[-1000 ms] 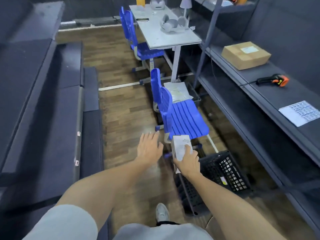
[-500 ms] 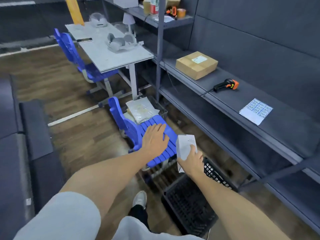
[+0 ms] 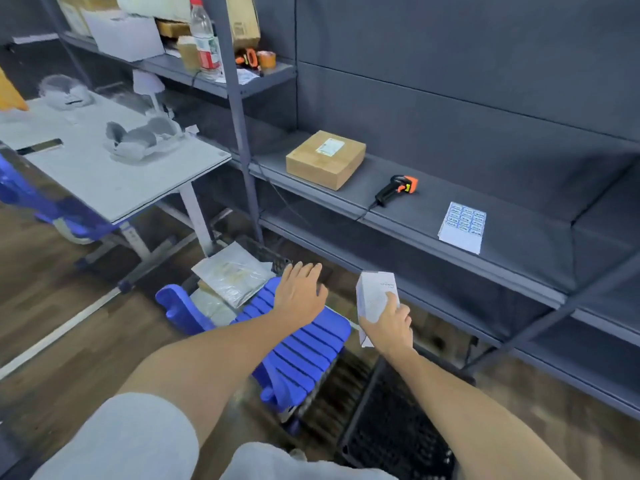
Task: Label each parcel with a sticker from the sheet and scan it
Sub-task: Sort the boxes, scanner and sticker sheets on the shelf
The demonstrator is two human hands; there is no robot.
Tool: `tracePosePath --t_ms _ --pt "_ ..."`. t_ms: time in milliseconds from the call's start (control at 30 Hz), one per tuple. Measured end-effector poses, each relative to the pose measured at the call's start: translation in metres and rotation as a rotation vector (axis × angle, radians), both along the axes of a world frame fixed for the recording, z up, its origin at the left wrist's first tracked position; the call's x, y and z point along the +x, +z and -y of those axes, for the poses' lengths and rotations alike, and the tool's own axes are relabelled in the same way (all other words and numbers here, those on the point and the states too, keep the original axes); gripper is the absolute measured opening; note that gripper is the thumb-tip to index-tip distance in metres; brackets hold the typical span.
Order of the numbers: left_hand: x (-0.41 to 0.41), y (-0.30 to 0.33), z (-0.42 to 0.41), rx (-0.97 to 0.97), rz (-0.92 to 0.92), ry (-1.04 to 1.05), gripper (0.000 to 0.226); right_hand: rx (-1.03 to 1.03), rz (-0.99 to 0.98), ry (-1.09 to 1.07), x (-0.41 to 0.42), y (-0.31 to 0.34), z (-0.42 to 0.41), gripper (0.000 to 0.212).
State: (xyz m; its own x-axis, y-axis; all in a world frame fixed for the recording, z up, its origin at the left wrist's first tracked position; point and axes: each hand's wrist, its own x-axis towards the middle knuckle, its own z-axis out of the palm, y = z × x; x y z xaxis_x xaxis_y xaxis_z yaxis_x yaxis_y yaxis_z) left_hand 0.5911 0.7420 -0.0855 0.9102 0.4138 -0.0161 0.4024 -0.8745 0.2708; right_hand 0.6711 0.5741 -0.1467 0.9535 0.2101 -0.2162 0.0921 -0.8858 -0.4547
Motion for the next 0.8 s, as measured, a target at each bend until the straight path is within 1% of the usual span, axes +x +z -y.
tracePosePath --t_ms 200,433,633,800 --pt "0.031 -0.008 -0.014 0.007 -0.055 -0.114 0.054 0.014 -0.016 -0.095 0.018 0.005 -0.001 0.08" --pt "0.072 -0.008 -0.018 -0.019 -0.024 -0.187 0.053 -0.006 0.039 -0.112 0.047 0.02 0.0 0.079" --pt "0.103 -0.016 -0.036 -0.039 0.019 -0.18 0.053 0.019 0.101 -0.139 0.091 0.031 -0.022 0.078" --pt "0.138 -0.023 -0.057 -0.026 -0.004 -0.14 0.053 0.044 0.151 -0.162 0.149 0.043 -0.048 0.078"
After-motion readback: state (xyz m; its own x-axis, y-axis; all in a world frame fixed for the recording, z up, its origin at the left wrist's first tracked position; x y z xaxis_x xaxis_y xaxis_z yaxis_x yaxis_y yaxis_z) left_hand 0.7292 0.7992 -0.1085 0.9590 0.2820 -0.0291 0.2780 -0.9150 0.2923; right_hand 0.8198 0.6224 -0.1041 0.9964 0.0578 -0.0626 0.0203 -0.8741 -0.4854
